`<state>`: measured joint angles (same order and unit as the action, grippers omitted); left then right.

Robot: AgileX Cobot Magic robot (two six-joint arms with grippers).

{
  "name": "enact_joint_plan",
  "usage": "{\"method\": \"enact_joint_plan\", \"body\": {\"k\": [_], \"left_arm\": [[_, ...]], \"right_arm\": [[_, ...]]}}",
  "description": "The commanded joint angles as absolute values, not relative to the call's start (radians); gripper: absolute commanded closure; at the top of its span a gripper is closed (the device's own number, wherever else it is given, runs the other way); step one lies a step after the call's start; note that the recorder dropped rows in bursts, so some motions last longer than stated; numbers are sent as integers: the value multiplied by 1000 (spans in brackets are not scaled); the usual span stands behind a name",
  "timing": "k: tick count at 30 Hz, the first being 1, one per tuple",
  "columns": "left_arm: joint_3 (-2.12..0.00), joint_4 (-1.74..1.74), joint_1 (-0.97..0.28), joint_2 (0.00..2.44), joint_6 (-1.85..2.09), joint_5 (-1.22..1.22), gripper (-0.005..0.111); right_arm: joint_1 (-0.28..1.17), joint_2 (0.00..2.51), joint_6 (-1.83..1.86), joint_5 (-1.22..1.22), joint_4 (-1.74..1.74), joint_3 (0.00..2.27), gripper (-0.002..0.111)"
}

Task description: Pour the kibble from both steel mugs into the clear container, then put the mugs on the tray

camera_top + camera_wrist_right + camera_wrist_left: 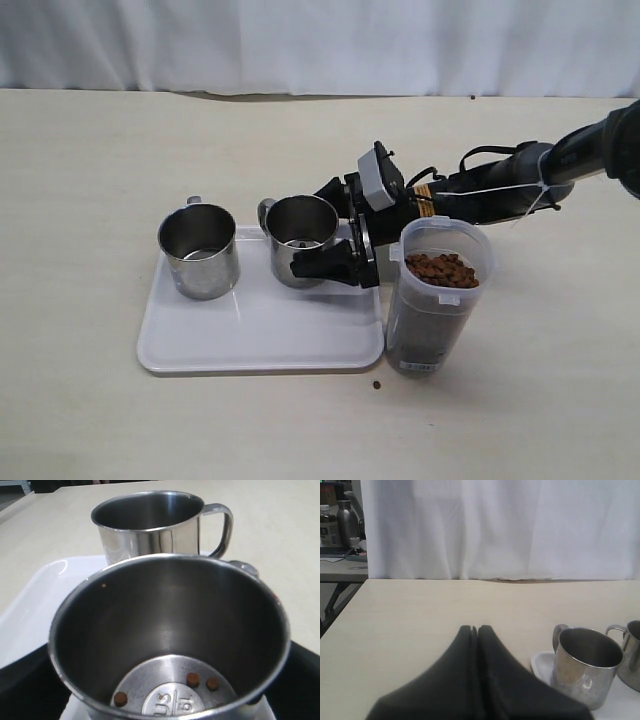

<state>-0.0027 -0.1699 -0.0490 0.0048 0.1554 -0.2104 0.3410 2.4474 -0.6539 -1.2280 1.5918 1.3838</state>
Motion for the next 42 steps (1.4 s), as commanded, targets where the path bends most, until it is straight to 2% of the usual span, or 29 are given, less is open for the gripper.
{"method": "enact_joint_plan", "body": {"k": [1,3,6,42], "left_arm": [[0,-169,-58,0,156,-196,107],[0,-169,-58,0,156,-196,107],[0,-169,-58,0,156,-196,107],[0,-169,-58,0,156,-196,107]], "right_arm": [[340,2436,-661,-1221,1609,1384,12],[340,2436,-661,-1221,1609,1384,4],[340,2432,-661,-1221,1612,1384,2],[339,2316,-822,-1221,1695,1384,-2]]}}
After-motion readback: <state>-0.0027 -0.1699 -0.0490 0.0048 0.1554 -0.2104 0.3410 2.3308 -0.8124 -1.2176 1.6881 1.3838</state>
